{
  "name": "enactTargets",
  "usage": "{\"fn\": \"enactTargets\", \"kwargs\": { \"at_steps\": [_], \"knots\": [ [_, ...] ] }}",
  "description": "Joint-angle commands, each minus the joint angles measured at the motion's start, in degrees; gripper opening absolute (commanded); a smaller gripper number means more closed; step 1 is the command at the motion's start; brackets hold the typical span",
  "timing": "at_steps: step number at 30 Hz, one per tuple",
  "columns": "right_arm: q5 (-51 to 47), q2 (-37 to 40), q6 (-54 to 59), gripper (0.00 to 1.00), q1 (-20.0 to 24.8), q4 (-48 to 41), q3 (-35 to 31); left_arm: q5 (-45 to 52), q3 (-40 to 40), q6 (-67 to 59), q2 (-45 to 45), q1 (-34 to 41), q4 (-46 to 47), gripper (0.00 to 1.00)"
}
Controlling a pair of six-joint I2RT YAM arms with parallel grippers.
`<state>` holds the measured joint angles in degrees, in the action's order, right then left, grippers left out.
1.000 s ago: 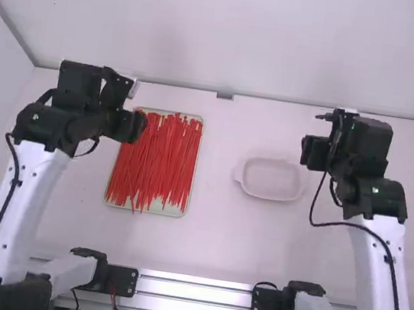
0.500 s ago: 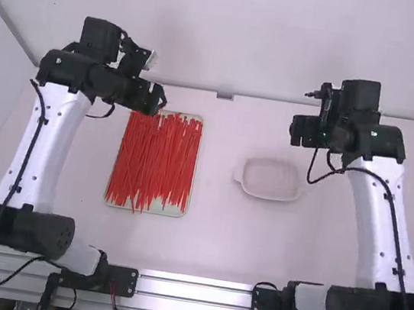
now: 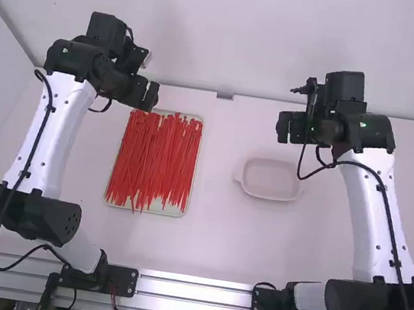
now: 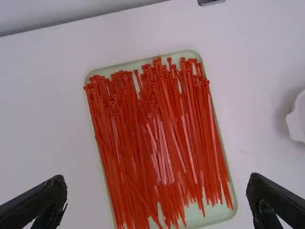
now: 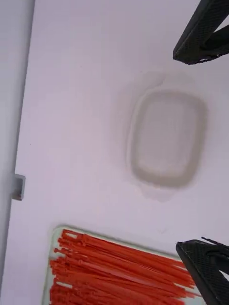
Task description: Fasten the cable tie
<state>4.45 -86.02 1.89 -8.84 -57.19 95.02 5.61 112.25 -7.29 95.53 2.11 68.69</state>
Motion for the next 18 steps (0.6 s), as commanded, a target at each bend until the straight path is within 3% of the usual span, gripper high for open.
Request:
{"fn": "enactTargets", "kwargs": {
  "at_steps": [1, 18],
  "knots": [
    [-1.5, 1.0, -0.1, 0.98, 0.2, 0.3, 1.7, -0.5, 1.6, 0.4, 0.2, 0.5, -0.6, 0.99],
    [-1.5, 1.0, -0.2, 0.99, 1.1, -0.7, 1.7, -0.5, 1.6, 0.4, 0.2, 0.5, -1.7, 0.99]
  ]
}}
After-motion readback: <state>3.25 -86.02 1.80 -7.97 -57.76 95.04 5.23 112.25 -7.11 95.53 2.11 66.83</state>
